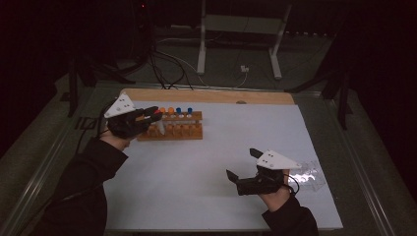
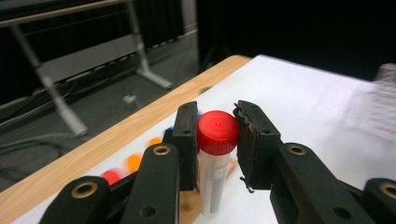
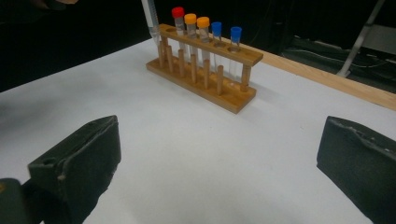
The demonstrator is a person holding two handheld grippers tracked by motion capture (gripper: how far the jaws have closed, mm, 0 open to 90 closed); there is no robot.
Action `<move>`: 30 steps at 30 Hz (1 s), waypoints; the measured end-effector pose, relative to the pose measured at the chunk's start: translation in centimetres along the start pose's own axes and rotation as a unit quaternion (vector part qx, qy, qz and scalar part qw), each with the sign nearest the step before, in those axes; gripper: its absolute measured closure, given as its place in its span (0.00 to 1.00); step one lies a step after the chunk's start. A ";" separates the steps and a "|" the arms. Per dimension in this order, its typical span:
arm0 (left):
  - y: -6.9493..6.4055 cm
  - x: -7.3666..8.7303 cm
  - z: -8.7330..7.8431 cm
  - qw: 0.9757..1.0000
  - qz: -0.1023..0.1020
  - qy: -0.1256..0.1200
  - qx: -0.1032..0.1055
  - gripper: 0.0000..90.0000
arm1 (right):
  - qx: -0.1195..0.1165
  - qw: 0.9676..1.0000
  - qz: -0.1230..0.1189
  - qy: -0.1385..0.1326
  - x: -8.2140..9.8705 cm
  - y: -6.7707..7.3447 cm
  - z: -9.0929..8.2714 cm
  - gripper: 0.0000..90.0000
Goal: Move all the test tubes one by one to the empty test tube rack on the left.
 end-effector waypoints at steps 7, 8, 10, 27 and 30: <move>3.0 0.8 -0.5 0.999 -0.009 0.001 -0.050 0.80 | 0.003 1.000 -0.004 -0.003 0.0 -0.1 -0.1 0.00; 3.3 0.9 -0.4 0.998 -0.011 0.000 -0.056 0.80 | 0.002 1.000 -0.003 -0.003 0.0 -0.1 -0.1 0.00; 3.9 1.0 -0.3 0.997 -0.010 -0.001 -0.070 0.80 | 0.002 1.000 -0.005 -0.002 0.0 -0.1 0.0 0.00; 5.8 3.7 2.8 0.992 -0.034 0.014 -0.124 0.80 | 0.003 1.000 -0.002 0.001 0.3 -0.3 -0.1 0.00; 6.0 4.3 3.1 0.991 -0.042 0.021 -0.124 0.80 | 0.003 1.000 0.001 0.001 0.3 -0.4 -0.1 0.00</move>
Point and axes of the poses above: each handheld gripper's, and its own axes: z roughly forward along the jaws, x roughly out of its underside, y roughly to its left, the point moved 1 cm from there along z, roughly forward along the jaws, and after that the axes turned 9 degrees about -y, right-handed, at the moved point
